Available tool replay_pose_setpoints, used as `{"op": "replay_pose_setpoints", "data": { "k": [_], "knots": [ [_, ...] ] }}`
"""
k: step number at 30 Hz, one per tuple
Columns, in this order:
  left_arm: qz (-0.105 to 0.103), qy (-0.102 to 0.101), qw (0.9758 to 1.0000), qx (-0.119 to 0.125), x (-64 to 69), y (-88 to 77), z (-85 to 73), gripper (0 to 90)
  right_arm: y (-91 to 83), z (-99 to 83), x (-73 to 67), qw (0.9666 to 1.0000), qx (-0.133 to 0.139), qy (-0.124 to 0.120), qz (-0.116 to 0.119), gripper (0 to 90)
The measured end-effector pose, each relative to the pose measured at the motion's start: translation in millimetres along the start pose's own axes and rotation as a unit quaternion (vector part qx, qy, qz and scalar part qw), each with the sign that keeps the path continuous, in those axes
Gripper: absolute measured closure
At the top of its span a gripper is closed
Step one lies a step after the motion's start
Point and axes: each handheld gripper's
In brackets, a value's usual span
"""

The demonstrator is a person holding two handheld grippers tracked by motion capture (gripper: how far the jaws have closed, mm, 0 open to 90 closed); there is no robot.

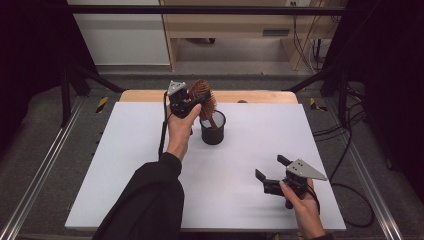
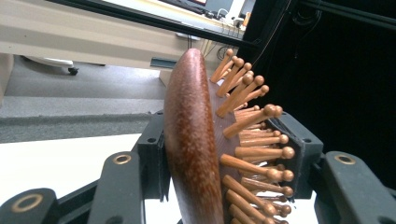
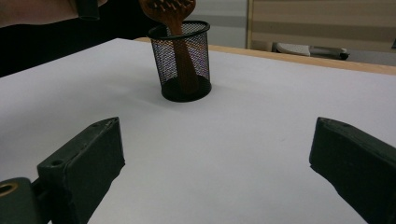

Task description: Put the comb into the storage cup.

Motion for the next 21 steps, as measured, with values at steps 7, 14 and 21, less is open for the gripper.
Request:
{"op": "replay_pose_setpoints", "data": {
  "k": [7,14,21],
  "knots": [
    [0.005,0.0,1.0,-0.006,-7.1,0.7,-0.3,43.3,0.1,0.0,0.1,1.0,0.0,0.0,0.0,3.6],
    [0.004,0.0,1.0,-0.009,-11.4,0.5,-0.3,42.1,0.5,-0.2,-0.2,1.0,-0.001,-0.002,0.001,3.7],
    [0.006,-0.005,0.9999,-0.01,-14.5,0.7,-0.8,41.3,1.0,-0.6,-0.6,1.0,-0.002,-0.001,0.002,3.6]
  ]
}}
Point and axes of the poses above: each handheld gripper's, and its own axes: y roughly forward along the jaws, z roughly out of its top, x roughly to its right, and after that the axes turned 1 degree about -x, right-handed
